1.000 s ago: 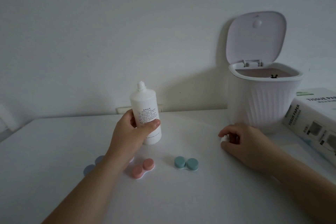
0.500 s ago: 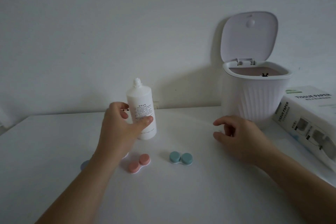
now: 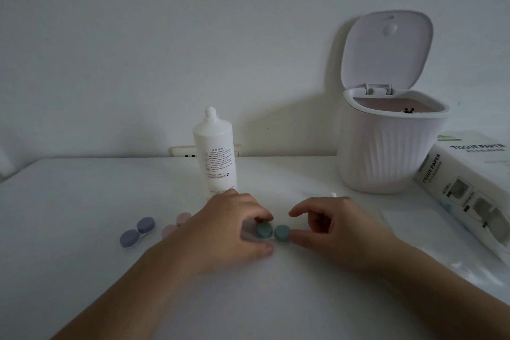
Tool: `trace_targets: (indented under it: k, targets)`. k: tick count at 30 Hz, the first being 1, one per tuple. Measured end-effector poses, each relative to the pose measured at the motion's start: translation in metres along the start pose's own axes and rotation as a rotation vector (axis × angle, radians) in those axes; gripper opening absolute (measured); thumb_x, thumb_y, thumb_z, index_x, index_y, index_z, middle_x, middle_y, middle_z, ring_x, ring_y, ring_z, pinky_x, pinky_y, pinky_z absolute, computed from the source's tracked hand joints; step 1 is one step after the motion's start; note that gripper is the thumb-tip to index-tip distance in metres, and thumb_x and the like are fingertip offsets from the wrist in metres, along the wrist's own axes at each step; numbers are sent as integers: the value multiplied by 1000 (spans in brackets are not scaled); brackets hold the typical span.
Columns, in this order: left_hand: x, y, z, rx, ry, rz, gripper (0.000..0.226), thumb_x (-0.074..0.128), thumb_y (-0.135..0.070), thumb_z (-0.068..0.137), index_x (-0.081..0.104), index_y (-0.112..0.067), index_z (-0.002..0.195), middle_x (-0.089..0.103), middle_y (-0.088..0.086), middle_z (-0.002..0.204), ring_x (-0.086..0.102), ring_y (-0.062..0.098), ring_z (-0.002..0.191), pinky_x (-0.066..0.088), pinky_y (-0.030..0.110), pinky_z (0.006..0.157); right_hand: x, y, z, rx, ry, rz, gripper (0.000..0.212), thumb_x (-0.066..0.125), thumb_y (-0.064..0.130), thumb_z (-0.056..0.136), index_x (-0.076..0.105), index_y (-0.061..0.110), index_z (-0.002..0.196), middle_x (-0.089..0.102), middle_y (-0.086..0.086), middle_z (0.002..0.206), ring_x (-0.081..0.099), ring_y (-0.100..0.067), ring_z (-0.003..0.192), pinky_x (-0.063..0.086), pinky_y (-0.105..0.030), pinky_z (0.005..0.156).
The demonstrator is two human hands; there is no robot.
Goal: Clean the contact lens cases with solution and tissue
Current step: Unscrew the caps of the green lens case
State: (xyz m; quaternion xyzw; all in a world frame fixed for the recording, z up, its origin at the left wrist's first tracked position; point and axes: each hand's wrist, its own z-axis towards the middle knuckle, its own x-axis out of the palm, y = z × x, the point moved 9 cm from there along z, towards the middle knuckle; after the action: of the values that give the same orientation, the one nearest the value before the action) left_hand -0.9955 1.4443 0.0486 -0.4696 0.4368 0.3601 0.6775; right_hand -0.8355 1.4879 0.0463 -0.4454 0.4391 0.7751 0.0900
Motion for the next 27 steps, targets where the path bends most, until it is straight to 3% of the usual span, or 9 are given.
trace_targets:
  k: [4, 10, 14, 17, 22, 27]
  targets:
    - [3, -2, 3, 30, -2, -40, 31, 71, -58, 82, 72, -38, 105, 60, -22, 96, 51, 0, 95, 41, 20, 82, 9, 1, 1, -4, 32, -56, 34, 59, 75, 66, 62, 52, 91, 59, 14, 75, 52, -4, 59, 42, -23, 57]
    - [13, -5, 6, 23, 28, -126, 46, 63, -74, 68, 69, -42, 100, 58, -28, 91, 51, -1, 96, 40, 19, 77, 10, 3, 1, -25, 32, -117, 37, 64, 70, 69, 67, 38, 87, 60, 14, 80, 54, -5, 65, 35, -10, 57]
    - [12, -7, 6, 17, 24, -93, 53, 59, -78, 66, 70, -42, 104, 58, -28, 90, 48, -2, 96, 37, 17, 77, 10, 2, 1, -15, 37, -99, 29, 69, 62, 72, 68, 38, 87, 58, 22, 83, 53, -2, 65, 40, -12, 59]
    - [10, -10, 5, 9, 11, -76, 37, 71, -65, 77, 71, -40, 105, 60, -25, 92, 48, -3, 95, 37, 15, 77, 10, 1, 1, -5, 25, -101, 31, 66, 63, 70, 67, 36, 83, 58, 24, 82, 53, -1, 66, 40, -12, 58]
    - [9, -17, 4, 9, 5, -75, 28, 72, -57, 82, 72, -37, 102, 59, -22, 90, 47, 0, 93, 39, 17, 78, 12, 0, 2, 4, 25, -94, 27, 71, 56, 72, 66, 30, 79, 61, 24, 82, 56, -1, 67, 37, -9, 58]
    - [10, -22, 7, 38, 11, -53, 21, 73, -47, 86, 72, -34, 102, 61, -17, 94, 44, 1, 91, 37, 18, 80, 14, 5, 1, -39, 66, -82, 21, 73, 48, 77, 65, 29, 80, 61, 20, 86, 56, -4, 69, 41, -13, 60]
